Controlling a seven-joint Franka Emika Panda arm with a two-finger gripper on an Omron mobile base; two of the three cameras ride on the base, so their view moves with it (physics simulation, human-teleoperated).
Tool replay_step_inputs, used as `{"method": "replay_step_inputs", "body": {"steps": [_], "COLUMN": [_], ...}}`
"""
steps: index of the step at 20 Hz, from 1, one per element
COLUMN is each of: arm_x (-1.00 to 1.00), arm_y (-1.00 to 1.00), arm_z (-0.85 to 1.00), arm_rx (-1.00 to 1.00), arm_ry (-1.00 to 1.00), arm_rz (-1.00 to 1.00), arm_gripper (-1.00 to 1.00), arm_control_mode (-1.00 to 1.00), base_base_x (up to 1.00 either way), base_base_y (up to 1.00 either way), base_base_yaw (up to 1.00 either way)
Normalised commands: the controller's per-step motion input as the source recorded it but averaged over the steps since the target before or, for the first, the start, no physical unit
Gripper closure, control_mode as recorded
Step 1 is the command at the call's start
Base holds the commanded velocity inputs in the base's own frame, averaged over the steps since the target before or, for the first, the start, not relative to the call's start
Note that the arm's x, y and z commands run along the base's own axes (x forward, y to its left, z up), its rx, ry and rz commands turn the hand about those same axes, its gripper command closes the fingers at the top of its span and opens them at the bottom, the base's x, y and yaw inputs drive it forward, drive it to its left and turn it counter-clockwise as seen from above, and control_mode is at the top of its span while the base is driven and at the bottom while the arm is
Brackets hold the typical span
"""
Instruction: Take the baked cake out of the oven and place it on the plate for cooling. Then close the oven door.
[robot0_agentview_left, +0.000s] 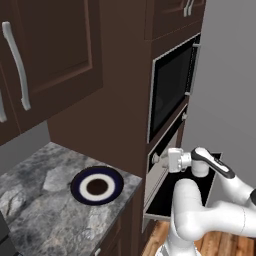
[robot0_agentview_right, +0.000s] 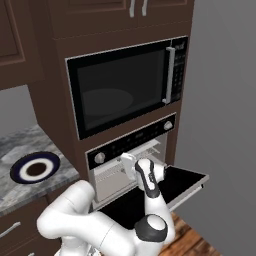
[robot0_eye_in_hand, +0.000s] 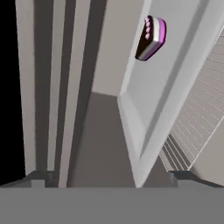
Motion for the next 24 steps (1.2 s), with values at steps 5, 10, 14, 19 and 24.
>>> {"method": "replay_step_inputs", "body": {"steps": [5, 10, 14, 19, 24], "arm_x": [0.01, 0.0, 0.03, 0.24, 0.32], "arm_y": [-0.01, -0.02, 0.0, 0.0, 0.0], "arm_z": [-0.5, -0.42, -0.14, 0.0, 0.0], "arm_rx": [0.0, 0.02, 0.06, 0.09, 0.08], "arm_ry": [0.0, 0.0, 0.0, -0.01, -0.03], "arm_rz": [-0.02, -0.03, -0.02, -0.01, 0.0], "arm_gripper": [-1.0, -1.0, -1.0, -1.0, -1.0], "arm_control_mode": [-1.0, -1.0, -1.0, -1.0, -1.0], "base_base_x": [0.0, 0.0, 0.0, 0.0, 0.0], "base_base_y": [0.0, 0.0, 0.0, 0.0, 0.0], "base_base_yaw": [0.0, 0.0, 0.0, 0.0, 0.0]}}
